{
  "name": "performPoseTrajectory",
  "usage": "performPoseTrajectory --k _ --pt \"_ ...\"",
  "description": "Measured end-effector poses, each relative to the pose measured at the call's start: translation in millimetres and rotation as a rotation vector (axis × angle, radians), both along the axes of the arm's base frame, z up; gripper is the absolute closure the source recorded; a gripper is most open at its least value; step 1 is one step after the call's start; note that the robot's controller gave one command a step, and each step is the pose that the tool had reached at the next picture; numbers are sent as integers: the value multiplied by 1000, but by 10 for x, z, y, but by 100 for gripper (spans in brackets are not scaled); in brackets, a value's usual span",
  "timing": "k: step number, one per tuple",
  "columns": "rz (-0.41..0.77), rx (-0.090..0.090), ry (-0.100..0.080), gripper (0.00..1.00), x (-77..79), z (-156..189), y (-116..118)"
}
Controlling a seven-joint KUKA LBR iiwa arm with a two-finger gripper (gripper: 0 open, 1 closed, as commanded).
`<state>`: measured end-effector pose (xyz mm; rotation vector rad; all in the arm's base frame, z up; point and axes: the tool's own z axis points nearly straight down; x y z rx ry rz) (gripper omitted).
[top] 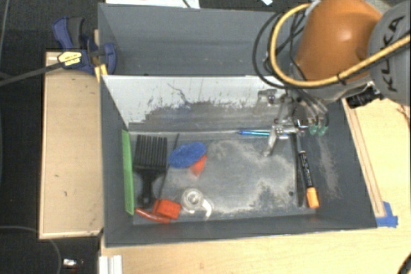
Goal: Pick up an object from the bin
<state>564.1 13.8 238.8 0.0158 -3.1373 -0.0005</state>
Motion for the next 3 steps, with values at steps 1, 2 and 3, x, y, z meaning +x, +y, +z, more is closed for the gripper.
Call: performPoseTrajectory --k 1,2,3 --pt "0 0 -8 0 10 46 0" --pt "-83 1 -10 0 -52 -497 214" --pt "-80 0 -10 0 -10 -655 245"
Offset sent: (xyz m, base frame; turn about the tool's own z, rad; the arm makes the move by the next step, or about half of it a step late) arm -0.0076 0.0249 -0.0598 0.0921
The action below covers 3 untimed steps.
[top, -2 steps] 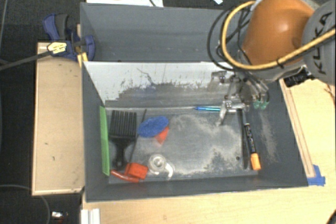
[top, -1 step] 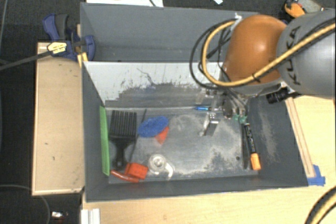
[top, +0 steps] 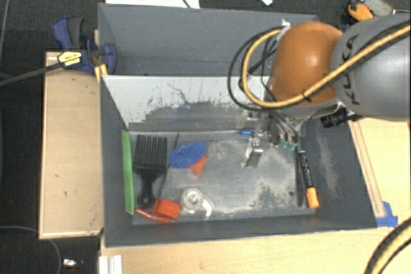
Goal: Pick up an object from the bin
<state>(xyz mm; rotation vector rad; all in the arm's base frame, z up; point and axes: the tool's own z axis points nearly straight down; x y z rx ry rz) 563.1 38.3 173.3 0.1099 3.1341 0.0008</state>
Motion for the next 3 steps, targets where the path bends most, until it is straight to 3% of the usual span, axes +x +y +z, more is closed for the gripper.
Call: performPoseTrajectory --k 1,2,3 --pt "-212 2 1 0 -479 -219 40" --pt "-135 2 -6 0 -583 -380 452" --pt "-227 1 -1 0 -235 -377 684"
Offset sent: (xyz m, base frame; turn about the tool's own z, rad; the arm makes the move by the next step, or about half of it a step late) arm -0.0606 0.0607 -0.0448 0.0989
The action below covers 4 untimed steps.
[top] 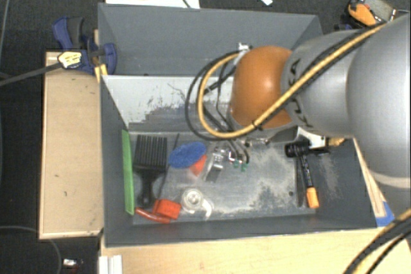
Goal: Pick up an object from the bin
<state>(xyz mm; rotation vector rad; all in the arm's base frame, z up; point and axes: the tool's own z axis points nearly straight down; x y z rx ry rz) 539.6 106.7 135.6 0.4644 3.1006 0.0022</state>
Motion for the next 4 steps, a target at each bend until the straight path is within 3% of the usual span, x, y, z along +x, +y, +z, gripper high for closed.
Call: performPoseTrajectory --k 1,2,3,4 --pt "143 -1 0 0 -263 -5 264" --pt "277 -2 -2 0 -392 -37 139" --pt "-19 1 -3 0 -416 -35 511" --pt "288 -3 -2 0 -365 -190 697"
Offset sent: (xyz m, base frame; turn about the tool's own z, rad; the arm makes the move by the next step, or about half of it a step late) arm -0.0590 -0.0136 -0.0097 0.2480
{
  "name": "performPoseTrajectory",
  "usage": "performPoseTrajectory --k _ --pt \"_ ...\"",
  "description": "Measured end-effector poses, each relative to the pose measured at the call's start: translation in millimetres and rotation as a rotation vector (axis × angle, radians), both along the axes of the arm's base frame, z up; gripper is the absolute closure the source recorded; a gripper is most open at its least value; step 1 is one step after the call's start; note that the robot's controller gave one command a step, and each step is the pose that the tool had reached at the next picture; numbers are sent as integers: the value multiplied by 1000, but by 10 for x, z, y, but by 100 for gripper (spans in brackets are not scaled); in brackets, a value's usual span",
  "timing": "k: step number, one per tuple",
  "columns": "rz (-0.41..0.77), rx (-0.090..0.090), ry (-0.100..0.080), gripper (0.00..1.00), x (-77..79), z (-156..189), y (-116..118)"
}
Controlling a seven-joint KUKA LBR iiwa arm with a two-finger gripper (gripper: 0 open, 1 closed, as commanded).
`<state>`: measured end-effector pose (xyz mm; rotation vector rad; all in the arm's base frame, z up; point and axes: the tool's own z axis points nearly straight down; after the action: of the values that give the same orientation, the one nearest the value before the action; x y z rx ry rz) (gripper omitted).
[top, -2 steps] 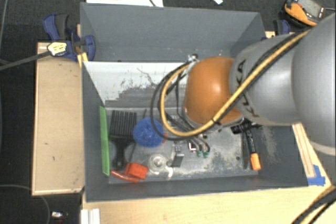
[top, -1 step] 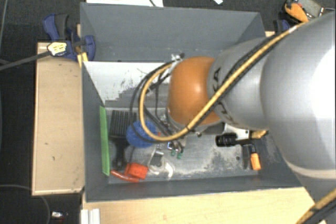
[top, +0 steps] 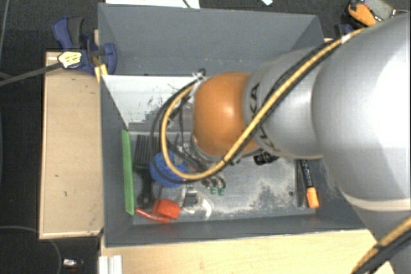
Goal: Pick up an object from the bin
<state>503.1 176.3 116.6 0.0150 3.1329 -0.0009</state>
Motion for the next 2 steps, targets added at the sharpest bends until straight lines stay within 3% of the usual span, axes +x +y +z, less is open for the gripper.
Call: performPoseTrajectory --k 1,2 --pt "-194 5 -1 100 -150 -276 -823" --pt "-195 5 -1 100 -150 -276 -823"
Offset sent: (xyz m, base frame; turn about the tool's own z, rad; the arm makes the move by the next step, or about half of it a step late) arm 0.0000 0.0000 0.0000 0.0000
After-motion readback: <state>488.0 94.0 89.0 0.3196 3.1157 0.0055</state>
